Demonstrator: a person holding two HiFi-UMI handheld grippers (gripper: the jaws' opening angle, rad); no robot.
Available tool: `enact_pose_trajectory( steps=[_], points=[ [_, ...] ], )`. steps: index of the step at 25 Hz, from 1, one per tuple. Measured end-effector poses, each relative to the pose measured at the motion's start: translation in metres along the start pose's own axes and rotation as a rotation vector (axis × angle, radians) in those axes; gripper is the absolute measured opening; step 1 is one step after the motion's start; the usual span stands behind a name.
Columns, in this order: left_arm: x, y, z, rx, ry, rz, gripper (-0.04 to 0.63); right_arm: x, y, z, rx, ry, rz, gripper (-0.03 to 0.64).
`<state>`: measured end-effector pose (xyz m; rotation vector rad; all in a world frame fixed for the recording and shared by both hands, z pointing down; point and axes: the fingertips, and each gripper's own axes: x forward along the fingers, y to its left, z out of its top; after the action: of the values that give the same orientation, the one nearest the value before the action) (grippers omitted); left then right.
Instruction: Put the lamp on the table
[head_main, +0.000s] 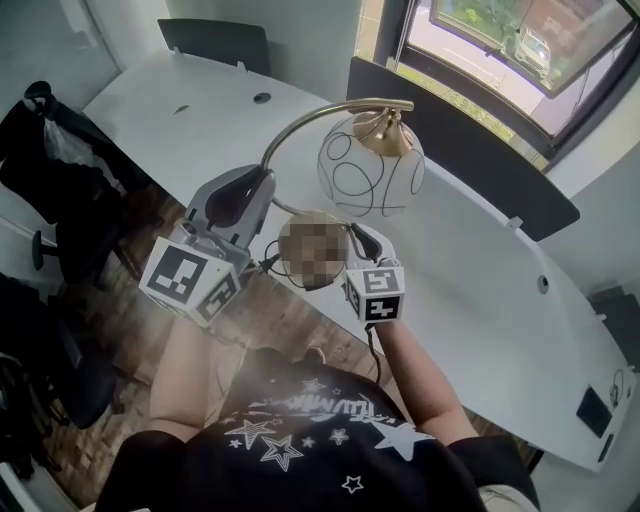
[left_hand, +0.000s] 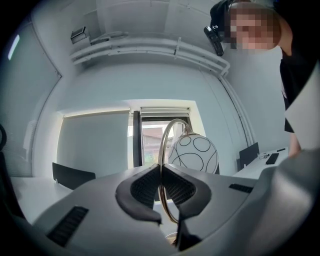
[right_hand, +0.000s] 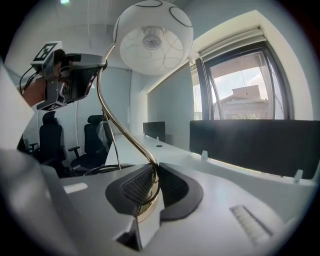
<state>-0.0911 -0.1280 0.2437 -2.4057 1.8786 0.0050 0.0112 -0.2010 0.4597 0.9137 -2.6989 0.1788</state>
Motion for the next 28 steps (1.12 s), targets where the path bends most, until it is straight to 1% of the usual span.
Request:
enact_pose_trajectory(
  steps=[5,11,13,17,20,24,28],
  points=[
    [0.002,0.001,-0.001,0.004,-0.005,-0.002,0.032,0.002,0.001,-0.003,0.006,0.000,-0.002,0.041],
    [0.016,0.012,-0.011,0.000,-0.026,-0.039,0.032,0.013,-0.002,-0.014,0.008,0.021,-0.031,0.040],
    [0.030,0.024,-0.015,-0.010,-0.028,-0.062,0.032,0.026,-0.010,-0.011,0.019,0.026,-0.054,0.040],
    [0.071,0.063,-0.025,-0.036,-0.018,-0.107,0.032,0.068,-0.030,0.000,0.041,0.039,-0.099,0.041],
    [0.092,0.085,-0.030,-0.033,-0.016,-0.138,0.032,0.097,-0.039,0.006,0.059,0.047,-0.129,0.041],
    [0.118,0.112,-0.039,-0.033,-0.008,-0.199,0.032,0.128,-0.046,0.009,0.090,0.072,-0.176,0.041],
    [0.133,0.126,-0.043,-0.024,-0.004,-0.245,0.032,0.147,-0.053,0.012,0.115,0.073,-0.210,0.041]
  ],
)
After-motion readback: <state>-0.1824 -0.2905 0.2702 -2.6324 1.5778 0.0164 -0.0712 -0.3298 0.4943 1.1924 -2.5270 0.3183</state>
